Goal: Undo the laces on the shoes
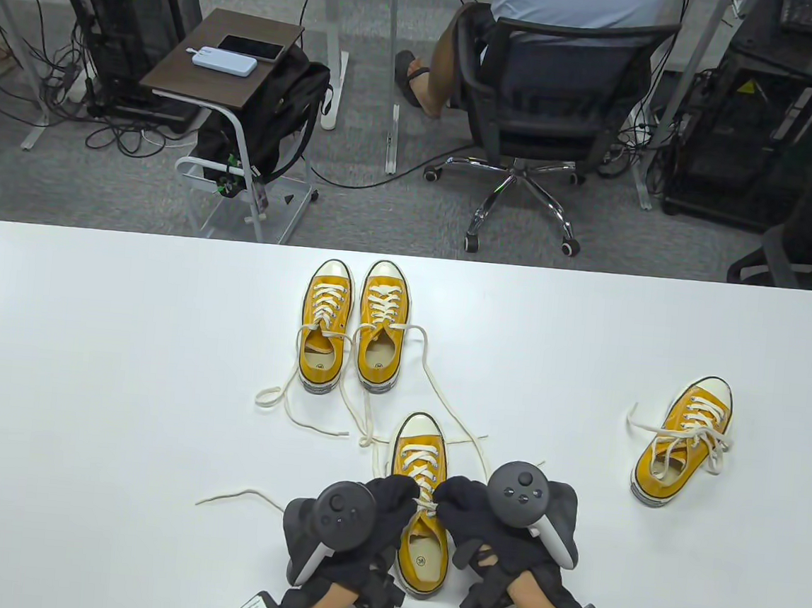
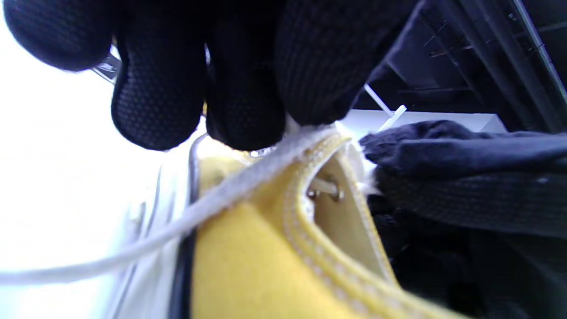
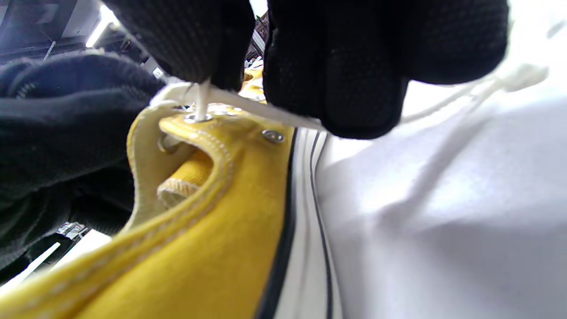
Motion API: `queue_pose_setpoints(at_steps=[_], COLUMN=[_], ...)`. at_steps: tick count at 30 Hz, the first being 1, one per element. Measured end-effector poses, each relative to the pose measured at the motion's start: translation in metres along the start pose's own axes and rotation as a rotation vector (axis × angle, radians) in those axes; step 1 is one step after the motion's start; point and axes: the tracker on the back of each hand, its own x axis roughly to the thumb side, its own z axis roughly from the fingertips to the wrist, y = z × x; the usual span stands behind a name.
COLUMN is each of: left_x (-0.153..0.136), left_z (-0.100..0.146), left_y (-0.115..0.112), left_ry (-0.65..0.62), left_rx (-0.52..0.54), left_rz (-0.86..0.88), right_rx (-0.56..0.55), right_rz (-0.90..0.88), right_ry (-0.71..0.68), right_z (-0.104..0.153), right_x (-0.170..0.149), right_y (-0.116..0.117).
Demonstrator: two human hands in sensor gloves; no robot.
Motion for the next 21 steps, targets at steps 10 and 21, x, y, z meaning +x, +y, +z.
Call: queue_pose_setpoints(at_steps=[10,21], left_x=[0.0007,-0.0027], left_z=[0.0000,-0.0009], left_y=[-0.0025,-0.0022], left_ry=[-0.033,-0.016], left_rx=[-0.003,0.052], left_rz=[0.054,0.058], right_rx=[-0.034,-0.035], right_rz=[0.078,0.013], right_ry=[-0.013,-0.009], right_z=[-0.0015,0.0001], right_x=[0.0059,0.0055], right_y=[0.0047,0.0043])
